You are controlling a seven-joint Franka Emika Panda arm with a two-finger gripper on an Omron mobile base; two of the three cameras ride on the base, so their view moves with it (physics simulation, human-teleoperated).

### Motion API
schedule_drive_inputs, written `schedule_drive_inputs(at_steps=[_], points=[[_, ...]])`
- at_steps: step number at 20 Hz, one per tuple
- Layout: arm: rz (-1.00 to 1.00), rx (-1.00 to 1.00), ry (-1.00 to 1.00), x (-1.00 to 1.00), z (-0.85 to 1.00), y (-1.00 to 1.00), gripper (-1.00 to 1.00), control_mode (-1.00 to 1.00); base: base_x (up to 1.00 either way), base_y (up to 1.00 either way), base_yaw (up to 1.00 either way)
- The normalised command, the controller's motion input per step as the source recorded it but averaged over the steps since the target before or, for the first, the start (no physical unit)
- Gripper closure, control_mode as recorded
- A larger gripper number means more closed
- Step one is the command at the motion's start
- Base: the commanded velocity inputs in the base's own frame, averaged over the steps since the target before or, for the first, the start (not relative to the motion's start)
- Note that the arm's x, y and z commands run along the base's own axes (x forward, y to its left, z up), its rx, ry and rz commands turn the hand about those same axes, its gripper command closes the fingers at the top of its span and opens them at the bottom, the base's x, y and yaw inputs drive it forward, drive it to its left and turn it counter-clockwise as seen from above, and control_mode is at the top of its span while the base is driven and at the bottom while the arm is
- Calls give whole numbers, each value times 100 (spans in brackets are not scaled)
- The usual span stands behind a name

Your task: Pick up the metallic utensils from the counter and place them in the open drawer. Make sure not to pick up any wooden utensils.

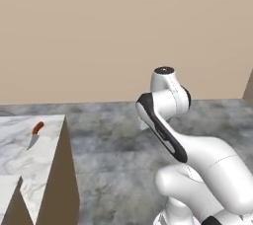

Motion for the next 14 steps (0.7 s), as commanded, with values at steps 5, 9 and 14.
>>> schedule_drive_inputs(at_steps=[5, 9, 14], points=[[0, 0, 0, 0, 0, 0, -100, 100, 100, -14, 20], [0, 0, 0, 0, 0, 0, -100, 100, 100, -26, 12], [0, 0, 0, 0, 0, 0, -100, 100, 100, -4, 31]])
